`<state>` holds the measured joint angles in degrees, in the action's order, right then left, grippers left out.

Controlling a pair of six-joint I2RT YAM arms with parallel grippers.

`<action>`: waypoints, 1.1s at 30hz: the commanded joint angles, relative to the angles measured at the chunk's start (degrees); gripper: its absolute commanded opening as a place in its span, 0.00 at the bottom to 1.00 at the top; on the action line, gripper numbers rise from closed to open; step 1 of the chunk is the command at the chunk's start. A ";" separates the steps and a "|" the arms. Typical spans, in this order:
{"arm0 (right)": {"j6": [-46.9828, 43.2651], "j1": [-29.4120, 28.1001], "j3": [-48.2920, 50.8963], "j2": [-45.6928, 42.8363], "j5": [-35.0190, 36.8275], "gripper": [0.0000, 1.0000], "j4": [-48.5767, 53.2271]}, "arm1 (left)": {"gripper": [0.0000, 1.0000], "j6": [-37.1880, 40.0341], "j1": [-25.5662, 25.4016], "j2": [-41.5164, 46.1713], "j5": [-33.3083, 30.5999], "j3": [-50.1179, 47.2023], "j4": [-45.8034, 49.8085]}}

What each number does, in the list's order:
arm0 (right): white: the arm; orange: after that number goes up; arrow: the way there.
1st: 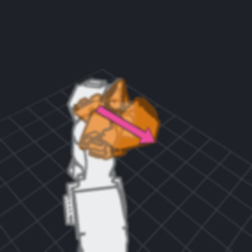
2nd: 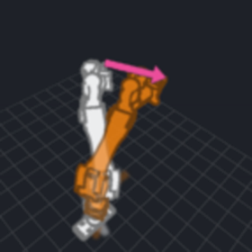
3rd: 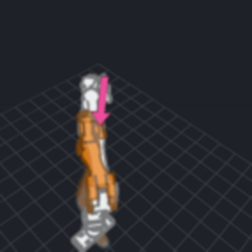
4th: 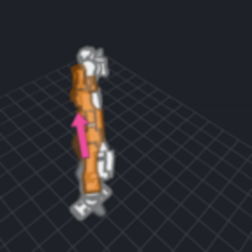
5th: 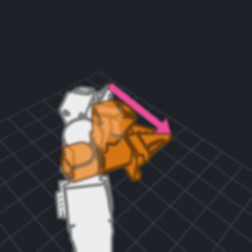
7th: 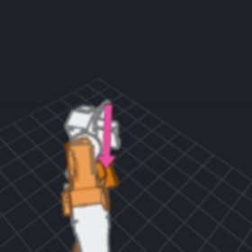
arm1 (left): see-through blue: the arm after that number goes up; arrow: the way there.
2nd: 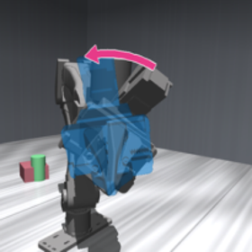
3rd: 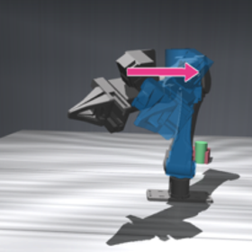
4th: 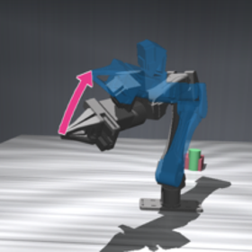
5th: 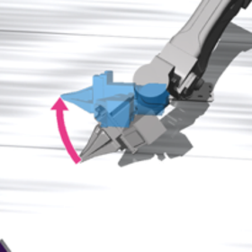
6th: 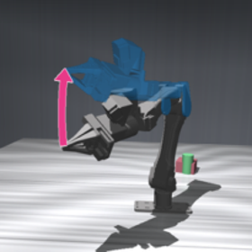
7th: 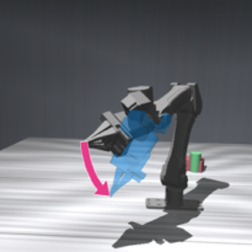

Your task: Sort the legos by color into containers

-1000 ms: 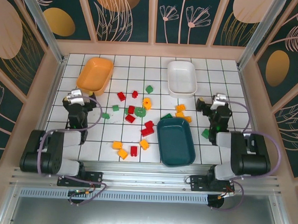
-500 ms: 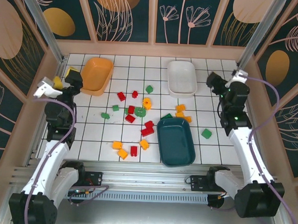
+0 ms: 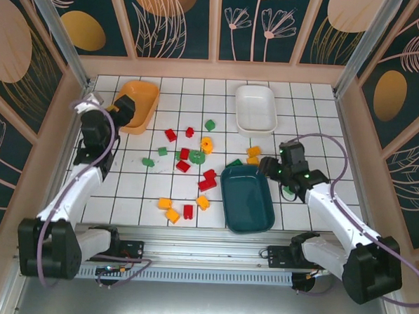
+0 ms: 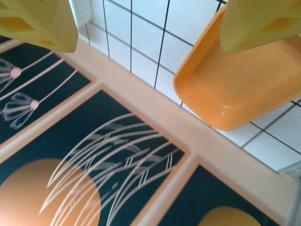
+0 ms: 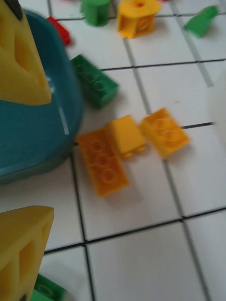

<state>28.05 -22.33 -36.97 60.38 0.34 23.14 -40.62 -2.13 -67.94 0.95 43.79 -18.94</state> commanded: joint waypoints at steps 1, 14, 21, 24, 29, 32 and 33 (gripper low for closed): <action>3.85 -2.33 2.50 0.60 3.85 0.61 2.17 | 0.78 5.17 0.10 -6.31 5.30 6.33 10.97; 6.45 -8.50 5.94 3.08 7.31 0.47 0.88 | 0.75 15.98 -3.24 -32.07 3.55 28.42 26.66; 7.28 -9.64 6.58 1.73 8.82 0.32 0.48 | 0.76 18.91 -5.25 -43.00 -0.05 37.26 33.40; 7.62 -10.26 6.56 1.06 8.84 0.22 0.42 | 0.76 19.85 -5.33 -45.42 -0.61 39.08 34.74; 7.46 -10.82 5.86 1.06 10.37 0.15 1.50 | 0.73 21.75 -5.33 -48.22 -2.23 41.19 36.63; 7.14 -10.90 5.60 1.11 10.75 0.12 1.57 | 0.72 22.44 -5.34 -48.84 -3.68 41.51 36.37; 7.03 -11.06 5.29 1.16 10.78 0.10 1.63 | 0.71 22.60 -5.33 -49.07 -3.75 41.72 36.26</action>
<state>34.87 -32.73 -31.11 62.24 8.54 24.29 -20.12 -7.51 -115.68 -0.75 83.50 15.49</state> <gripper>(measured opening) 0.119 0.715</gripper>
